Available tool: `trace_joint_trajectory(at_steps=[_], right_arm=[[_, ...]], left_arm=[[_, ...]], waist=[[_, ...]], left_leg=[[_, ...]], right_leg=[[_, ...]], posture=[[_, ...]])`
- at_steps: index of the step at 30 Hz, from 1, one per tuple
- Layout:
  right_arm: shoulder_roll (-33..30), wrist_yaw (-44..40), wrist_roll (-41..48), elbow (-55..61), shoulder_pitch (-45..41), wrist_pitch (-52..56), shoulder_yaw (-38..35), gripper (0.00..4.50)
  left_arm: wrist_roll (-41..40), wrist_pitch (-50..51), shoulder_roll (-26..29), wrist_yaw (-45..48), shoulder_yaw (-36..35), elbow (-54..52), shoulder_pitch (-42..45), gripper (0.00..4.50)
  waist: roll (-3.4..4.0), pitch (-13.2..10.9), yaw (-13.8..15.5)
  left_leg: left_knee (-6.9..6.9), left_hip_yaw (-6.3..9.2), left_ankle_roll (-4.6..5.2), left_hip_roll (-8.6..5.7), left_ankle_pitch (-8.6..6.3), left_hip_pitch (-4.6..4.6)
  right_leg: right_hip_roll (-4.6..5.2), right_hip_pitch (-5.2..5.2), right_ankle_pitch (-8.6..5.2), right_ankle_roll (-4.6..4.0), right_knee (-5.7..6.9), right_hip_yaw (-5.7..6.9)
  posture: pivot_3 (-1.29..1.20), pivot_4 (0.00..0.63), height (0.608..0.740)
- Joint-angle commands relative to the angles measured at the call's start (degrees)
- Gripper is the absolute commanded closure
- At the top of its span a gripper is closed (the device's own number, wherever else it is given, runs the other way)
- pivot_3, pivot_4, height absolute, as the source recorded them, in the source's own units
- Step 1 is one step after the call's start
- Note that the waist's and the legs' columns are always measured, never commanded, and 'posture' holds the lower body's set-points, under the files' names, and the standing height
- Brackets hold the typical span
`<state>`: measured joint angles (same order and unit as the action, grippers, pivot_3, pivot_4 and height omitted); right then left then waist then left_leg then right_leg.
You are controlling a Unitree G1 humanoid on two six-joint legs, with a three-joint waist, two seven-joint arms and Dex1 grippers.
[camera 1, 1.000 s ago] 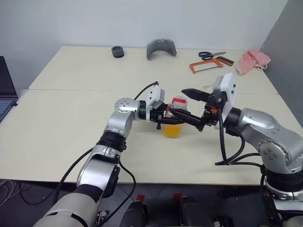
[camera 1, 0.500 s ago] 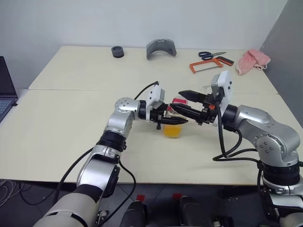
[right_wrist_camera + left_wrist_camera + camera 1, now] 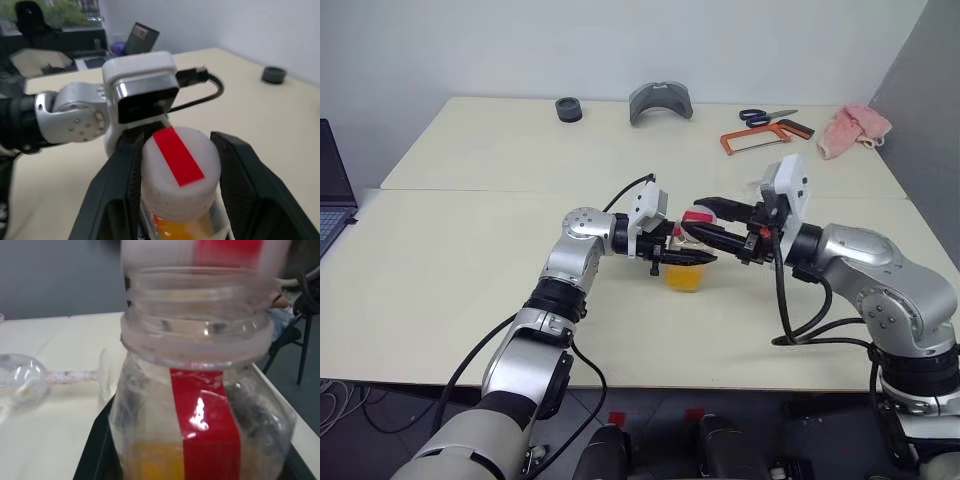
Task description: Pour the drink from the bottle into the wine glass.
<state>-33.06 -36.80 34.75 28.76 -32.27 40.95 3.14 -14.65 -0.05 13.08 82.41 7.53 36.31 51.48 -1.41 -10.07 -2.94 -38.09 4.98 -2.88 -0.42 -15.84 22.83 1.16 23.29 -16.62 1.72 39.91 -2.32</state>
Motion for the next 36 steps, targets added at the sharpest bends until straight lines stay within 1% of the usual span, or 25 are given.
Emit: trace_joint_trajectory(at_steps=[1,5,8,11,13,15,17,19,21,23,24,25,26,29,34,36], right_arm=[[-0.42,-1.12,-2.56,3.32,0.63,-4.61,0.06,2.77],[-0.14,-1.20,-2.13,4.36,1.43,-5.41,-1.15,2.77],[0.38,1.68,2.07,5.25,3.27,-2.73,-6.79,2.78],[-1.84,2.93,4.64,5.34,11.55,-0.47,-15.15,2.78],[-2.11,3.22,5.55,5.38,16.23,-0.40,-18.09,2.78],[-2.84,3.42,2.55,4.26,22.11,-2.31,-19.53,2.78],[-3.03,4.16,-1.94,1.90,27.52,-5.07,-19.35,2.78],[-2.62,5.17,-6.68,-1.45,31.24,-8.72,-17.98,2.78],[-1.83,5.29,-8.99,-3.28,33.16,-11.45,-17.09,2.78],[-1.23,4.85,-12.12,-6.19,35.62,-14.92,-15.60,2.04],[-1.09,4.57,-13.11,-7.41,36.47,-16.09,-15.13,1.74],[-1.06,4.49,-13.91,-8.48,36.91,-17.26,-15.08,1.33],[-1.13,4.22,-14.15,-9.12,37.00,-17.94,-15.33,1.06],[-2.05,2.79,-13.93,-9.46,36.64,-18.63,-16.28,0.04],[-4.99,0.01,-13.01,-7.75,34.78,-17.74,-16.49,0.00],[-6.15,-1.69,-10.62,-3.75,31.84,-14.73,-14.47,0.00]], left_arm=[[-1.11,0.26,-0.19,-0.48,-0.54,-2.57,0.31,2.89],[-1.17,0.55,-0.14,-0.69,-0.48,-2.97,-0.04,2.89],[-1.17,0.75,-0.01,-1.16,-0.66,-3.32,-0.41,2.89],[-1.21,1.05,0.78,-1.95,-1.30,-3.64,-1.02,2.89],[-1.41,1.31,1.21,-2.15,-1.48,-3.96,-1.35,2.89],[-1.51,1.47,1.62,-2.32,-1.67,-4.07,-1.52,2.89],[-1.63,1.67,1.93,-2.51,-1.96,-4.09,-1.56,2.89],[-1.74,1.92,2.11,-2.77,-2.22,-4.14,-1.56,2.89],[-1.80,2.03,2.23,-2.90,-2.29,-4.19,-1.56,2.89],[-1.98,2.23,2.54,-3.31,-2.56,-4.37,-1.55,2.89],[-2.04,2.27,2.72,-3.62,-2.74,-4.44,-1.54,2.89],[-2.20,2.42,2.99,-4.08,-3.11,-4.53,-1.49,2.89],[-2.39,2.63,3.28,-4.64,-3.55,-4.60,-1.42,2.89],[-2.66,2.83,4.55,-6.25,-4.87,-4.67,-1.36,2.89],[-3.06,3.05,7.29,-10.99,-8.74,-4.21,-1.27,2.89],[-1.84,1.58,9.16,-15.97,-10.99,-3.39,-1.42,2.89]], waist=[[0.00,0.00,0.01],[0.00,0.00,0.01],[0.00,0.00,0.04],[-0.01,0.00,0.55],[-0.01,0.00,1.08],[0.00,0.01,1.16],[-0.01,0.01,1.16],[0.00,0.00,1.11],[0.00,0.00,1.01],[0.00,0.01,0.81],[0.00,0.01,0.79],[0.00,0.00,0.79],[0.00,0.01,0.78],[0.00,0.01,0.74],[0.00,0.01,0.75],[0.00,0.00,0.71]], left_leg=[[0.00,-0.01,0.00,0.00,0.00,0.00],[-0.01,-0.01,0.00,0.00,0.00,0.00],[0.00,0.01,0.00,0.01,0.00,0.00],[0.00,0.05,0.00,0.05,0.00,0.01],[0.00,0.00,0.00,0.03,0.00,0.01],[0.00,-0.08,0.00,0.00,0.00,0.00],[-0.01,-0.11,0.01,-0.02,0.00,-0.01],[-0.01,-0.16,0.01,-0.05,0.00,-0.03],[-0.01,-0.21,0.01,-0.06,0.00,-0.06],[0.00,-0.27,0.01,-0.06,0.00,-0.10],[0.02,-0.27,0.01,-0.04,0.00,-0.12],[0.02,-0.26,0.01,-0.04,0.00,-0.12],[0.02,-0.27,0.01,-0.04,0.00,-0.12],[0.01,-0.29,0.00,-0.03,0.00,-0.13],[0.01,-0.26,0.00,-0.02,0.00,-0.13],[0.01,-0.23,0.00,-0.01,0.00,-0.13]], right_leg=[[0.00,0.00,0.00,0.00,0.01,0.00],[0.01,0.00,0.00,0.00,0.01,-0.01],[0.01,0.00,0.00,0.00,0.01,0.00],[0.05,-0.04,0.00,0.00,-0.02,0.02],[0.08,-0.05,0.00,0.00,-0.03,0.00],[0.07,-0.05,0.00,0.00,-0.02,-0.04],[0.05,-0.05,0.00,0.00,-0.01,-0.04],[0.02,-0.06,0.00,0.00,-0.01,-0.05],[0.01,-0.06,0.00,0.00,0.01,-0.10],[-0.07,-0.06,0.00,0.01,0.02,-0.14],[-0.11,-0.06,0.00,0.00,0.02,-0.15],[-0.13,-0.06,0.00,0.01,0.02,-0.14],[-0.13,-0.06,0.00,0.01,0.02,-0.14],[-0.12,-0.06,0.00,0.01,0.02,-0.17],[-0.12,-0.06,0.00,0.01,0.02,-0.15],[-0.11,-0.06,0.00,0.01,0.03,-0.13]], posture=[[0.00,0.150,0.740],[0.00,0.150,0.740],[0.00,0.150,0.740],[0.00,0.150,0.740],[0.00,0.150,0.740],[0.00,0.150,0.740],[0.00,0.150,0.740],[0.00,0.150,0.740],[0.00,0.150,0.740],[0.00,0.150,0.740],[0.00,0.150,0.740],[0.00,0.150,0.740],[0.00,0.150,0.740],[0.00,0.150,0.740],[0.00,0.150,0.740],[0.00,0.150,0.740]])
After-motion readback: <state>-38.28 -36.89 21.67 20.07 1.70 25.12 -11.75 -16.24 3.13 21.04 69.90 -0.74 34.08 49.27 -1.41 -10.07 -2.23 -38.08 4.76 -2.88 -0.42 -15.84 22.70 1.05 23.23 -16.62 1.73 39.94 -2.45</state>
